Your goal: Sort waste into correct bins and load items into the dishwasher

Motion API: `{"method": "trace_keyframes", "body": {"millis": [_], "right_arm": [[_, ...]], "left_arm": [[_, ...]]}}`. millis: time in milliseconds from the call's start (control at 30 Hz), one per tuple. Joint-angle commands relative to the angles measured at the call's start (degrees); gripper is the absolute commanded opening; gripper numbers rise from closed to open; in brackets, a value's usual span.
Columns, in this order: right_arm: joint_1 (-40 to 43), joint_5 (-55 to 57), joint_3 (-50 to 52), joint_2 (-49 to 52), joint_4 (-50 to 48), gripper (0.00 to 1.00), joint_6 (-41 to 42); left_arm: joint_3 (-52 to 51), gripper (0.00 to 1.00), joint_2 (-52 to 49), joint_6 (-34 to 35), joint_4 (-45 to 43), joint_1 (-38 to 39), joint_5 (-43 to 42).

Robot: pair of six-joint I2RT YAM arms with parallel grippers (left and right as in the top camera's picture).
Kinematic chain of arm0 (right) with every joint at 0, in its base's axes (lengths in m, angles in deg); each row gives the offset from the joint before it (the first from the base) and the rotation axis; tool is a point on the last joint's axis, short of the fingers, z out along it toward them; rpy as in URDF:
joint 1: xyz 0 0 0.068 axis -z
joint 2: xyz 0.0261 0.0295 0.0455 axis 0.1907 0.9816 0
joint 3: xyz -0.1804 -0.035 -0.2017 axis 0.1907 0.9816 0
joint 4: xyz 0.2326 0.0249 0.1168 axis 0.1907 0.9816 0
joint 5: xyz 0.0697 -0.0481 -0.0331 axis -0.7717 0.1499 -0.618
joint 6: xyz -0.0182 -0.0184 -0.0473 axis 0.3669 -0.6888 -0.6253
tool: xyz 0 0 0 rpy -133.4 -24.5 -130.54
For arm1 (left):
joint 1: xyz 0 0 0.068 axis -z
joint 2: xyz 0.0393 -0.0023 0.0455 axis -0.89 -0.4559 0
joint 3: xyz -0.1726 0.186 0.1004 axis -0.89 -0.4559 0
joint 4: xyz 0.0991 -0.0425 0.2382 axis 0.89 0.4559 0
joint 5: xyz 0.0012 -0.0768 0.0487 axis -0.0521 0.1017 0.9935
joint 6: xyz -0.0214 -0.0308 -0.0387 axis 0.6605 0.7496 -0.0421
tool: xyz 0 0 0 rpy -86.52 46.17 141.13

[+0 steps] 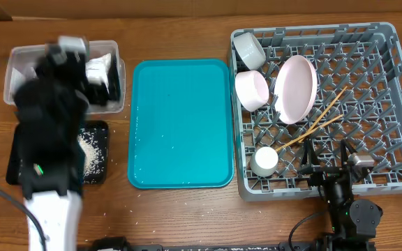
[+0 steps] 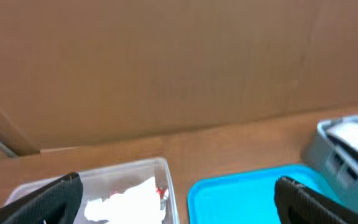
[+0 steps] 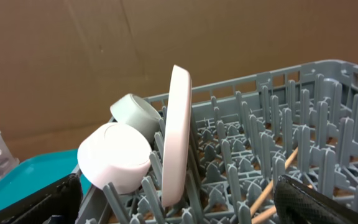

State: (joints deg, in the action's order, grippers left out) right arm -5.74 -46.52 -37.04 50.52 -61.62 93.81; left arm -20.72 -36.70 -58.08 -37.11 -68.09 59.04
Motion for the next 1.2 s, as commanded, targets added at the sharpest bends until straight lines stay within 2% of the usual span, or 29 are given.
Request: {"method": "trace_keyframes", "body": {"millis": [0, 67, 167, 400, 700, 867, 1167], "right_arm": [[0.3, -0.3, 0.6, -0.5, -0.3, 1.0, -0.2], [0.3, -0.3, 0.6, -0.5, -0.3, 1.0, -0.2], [0.3, -0.3, 0.6, -0.5, -0.3, 1.0, -0.2], [0.3, -0.3, 0.6, -0.5, -0.3, 1.0, -0.2], [0.3, -0.3, 0.6, -0.5, -0.3, 1.0, -0.2], [0.3, -0.3, 0.6, -0.5, -0.3, 1.0, -0.2], [0.3, -0.3, 0.6, -0.5, -0.3, 1.0, -0.2]], "left_arm": [[-16.0, 1.0, 11.6, -3.4, -7.7, 0.3, -1.0], [-26.6, 1.0, 19.1, -3.4, -14.1, 0.3, -0.7], [-35.9, 1.0, 26.5, -3.4, -18.8, 0.3, -0.7], [-48.5, 1.0, 40.6, -3.4, -20.3, 0.3, 0.4], [-57.9, 1.0, 53.5, -3.4, -20.2, 0.4, 2.1], [-58.4, 1.0, 58.4, -3.0, -8.9, 0.4, 2.3], [-58.4, 1.0, 58.8, -1.6, -9.4, 0.5, 3.4]]}}
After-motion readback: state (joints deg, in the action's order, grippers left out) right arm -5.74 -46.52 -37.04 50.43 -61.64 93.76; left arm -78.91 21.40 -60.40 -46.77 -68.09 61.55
